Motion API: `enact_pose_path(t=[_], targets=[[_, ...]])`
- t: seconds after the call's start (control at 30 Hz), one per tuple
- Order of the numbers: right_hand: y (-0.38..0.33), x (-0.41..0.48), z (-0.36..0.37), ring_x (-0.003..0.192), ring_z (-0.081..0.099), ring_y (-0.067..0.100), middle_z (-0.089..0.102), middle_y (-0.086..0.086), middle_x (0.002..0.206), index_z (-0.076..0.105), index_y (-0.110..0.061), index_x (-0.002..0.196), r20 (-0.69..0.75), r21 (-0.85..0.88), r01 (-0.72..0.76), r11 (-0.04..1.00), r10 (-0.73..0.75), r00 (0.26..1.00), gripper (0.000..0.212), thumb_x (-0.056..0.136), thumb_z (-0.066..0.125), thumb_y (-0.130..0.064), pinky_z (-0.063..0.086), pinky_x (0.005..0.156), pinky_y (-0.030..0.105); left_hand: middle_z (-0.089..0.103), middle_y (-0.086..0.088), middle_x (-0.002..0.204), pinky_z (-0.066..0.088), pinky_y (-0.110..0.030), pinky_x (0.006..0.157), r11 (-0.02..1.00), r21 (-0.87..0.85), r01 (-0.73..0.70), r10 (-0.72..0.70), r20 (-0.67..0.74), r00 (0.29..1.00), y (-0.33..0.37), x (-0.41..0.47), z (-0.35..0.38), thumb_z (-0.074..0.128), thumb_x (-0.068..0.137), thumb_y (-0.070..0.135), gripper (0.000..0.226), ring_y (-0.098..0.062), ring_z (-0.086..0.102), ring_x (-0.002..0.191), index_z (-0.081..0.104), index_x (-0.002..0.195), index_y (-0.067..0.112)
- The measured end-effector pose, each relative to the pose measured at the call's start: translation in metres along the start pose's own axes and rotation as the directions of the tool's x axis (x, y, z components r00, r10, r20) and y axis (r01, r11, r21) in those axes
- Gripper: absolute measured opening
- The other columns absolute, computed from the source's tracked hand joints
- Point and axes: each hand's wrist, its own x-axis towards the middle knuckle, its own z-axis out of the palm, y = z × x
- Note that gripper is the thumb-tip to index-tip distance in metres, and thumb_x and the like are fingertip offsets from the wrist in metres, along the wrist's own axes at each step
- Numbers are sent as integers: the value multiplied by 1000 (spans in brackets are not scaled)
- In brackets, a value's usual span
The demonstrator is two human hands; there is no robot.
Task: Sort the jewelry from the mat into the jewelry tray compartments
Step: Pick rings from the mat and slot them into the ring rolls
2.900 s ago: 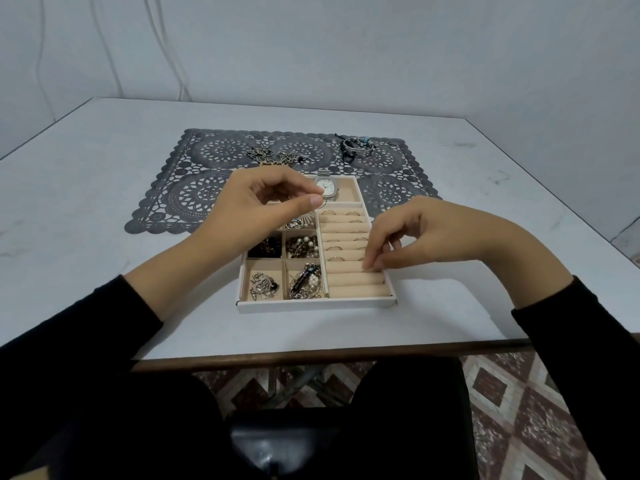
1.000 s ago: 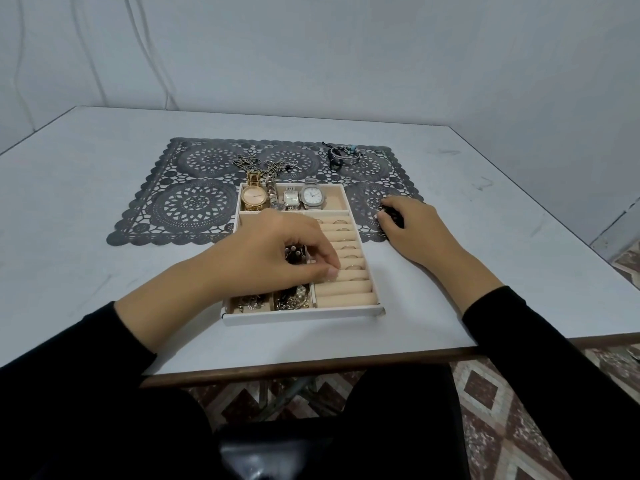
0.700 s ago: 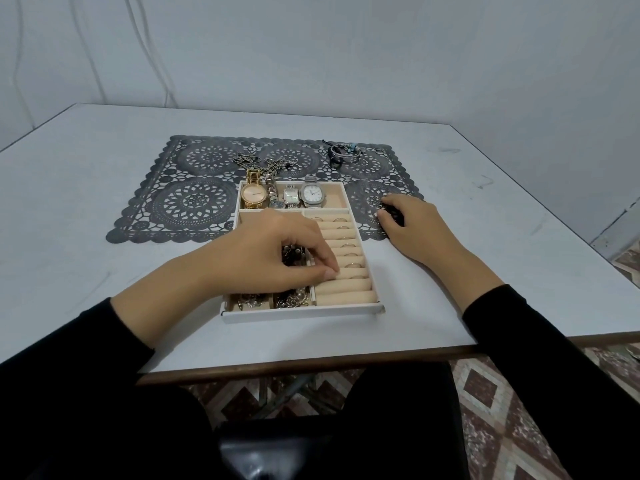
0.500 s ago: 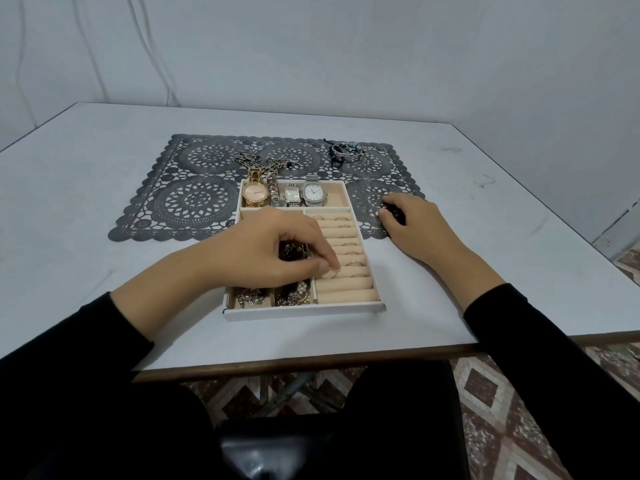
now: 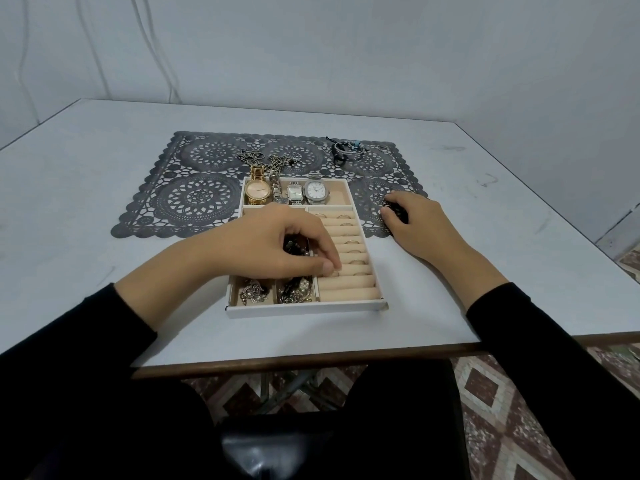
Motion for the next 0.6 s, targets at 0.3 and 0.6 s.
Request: enact_pose_path(t=[0.3,0.6], targets=[[-2,0,-2,108,56,21,65,2,114,62,-17,116,4,-8,1,1000,-1,1000,28,95,49,-31,46,93,42,74,14,93,52,-32,93,999,-30,34,-33,20,999,1,4,-1,79,80,24,13,-3,67,95,77,93,24],[-3,-1,-2,102,57,21,66,1,108,63,-16,111,5,-15,-2,1000,2,1000,25,95,49,-30,47,90,41,74,12,93,51,-45,94,995,-47,86,-85,31,996,1,6,-2,80,80,28,10,-9,68,95,77,89,29]])
